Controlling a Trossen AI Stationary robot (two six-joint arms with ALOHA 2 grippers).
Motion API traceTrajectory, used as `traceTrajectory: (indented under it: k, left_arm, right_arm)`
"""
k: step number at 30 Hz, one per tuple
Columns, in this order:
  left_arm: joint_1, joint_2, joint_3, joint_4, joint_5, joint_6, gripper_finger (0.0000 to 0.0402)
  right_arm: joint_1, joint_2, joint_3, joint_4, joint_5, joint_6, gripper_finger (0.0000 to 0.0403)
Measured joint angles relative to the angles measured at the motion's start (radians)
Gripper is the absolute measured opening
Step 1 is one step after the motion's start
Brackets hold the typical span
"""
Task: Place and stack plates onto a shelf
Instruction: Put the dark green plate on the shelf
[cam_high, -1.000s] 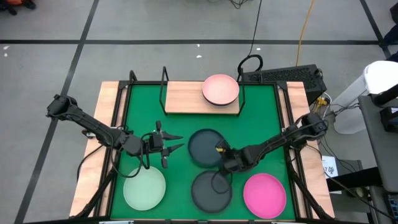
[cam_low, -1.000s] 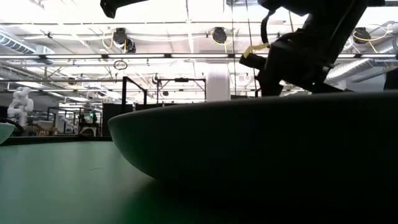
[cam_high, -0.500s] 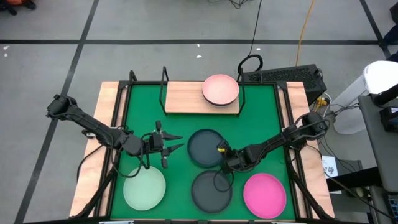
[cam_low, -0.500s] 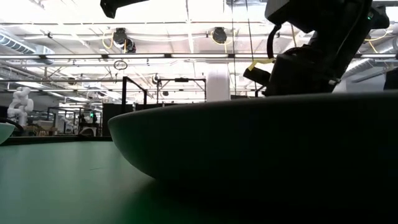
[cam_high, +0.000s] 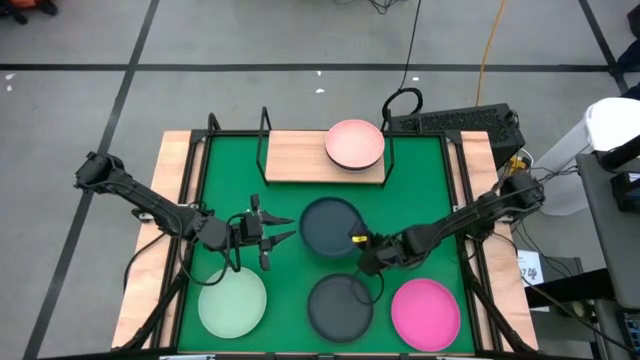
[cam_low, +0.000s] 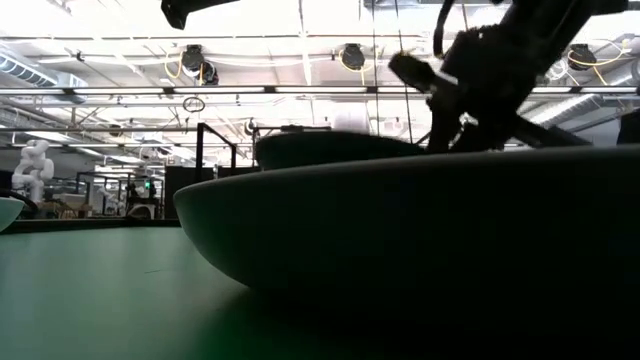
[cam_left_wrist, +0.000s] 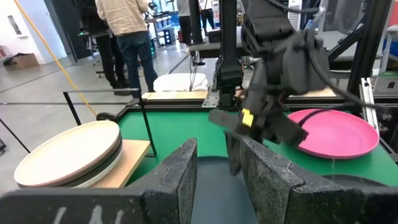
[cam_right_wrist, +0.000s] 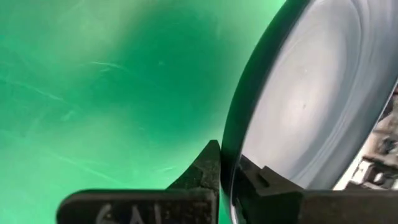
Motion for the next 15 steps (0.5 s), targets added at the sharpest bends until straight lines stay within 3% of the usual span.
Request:
traceTrajectory:
  k: [7, 15]
  left_arm:
    - [0.0, 0.0, 0.0, 0.005, 0.0, 0.005, 0.0129]
    - [-0.007, 0.0, 0.001, 0.118, 0.005, 0.042, 0.0129]
  right_arm:
    - [-0.041, -0.079, 0.0, 0.144, 0.001, -0.125, 0.0002]
    - [-0.208, -0.075, 0.0, 0.462, 0.045, -0.181, 0.0001]
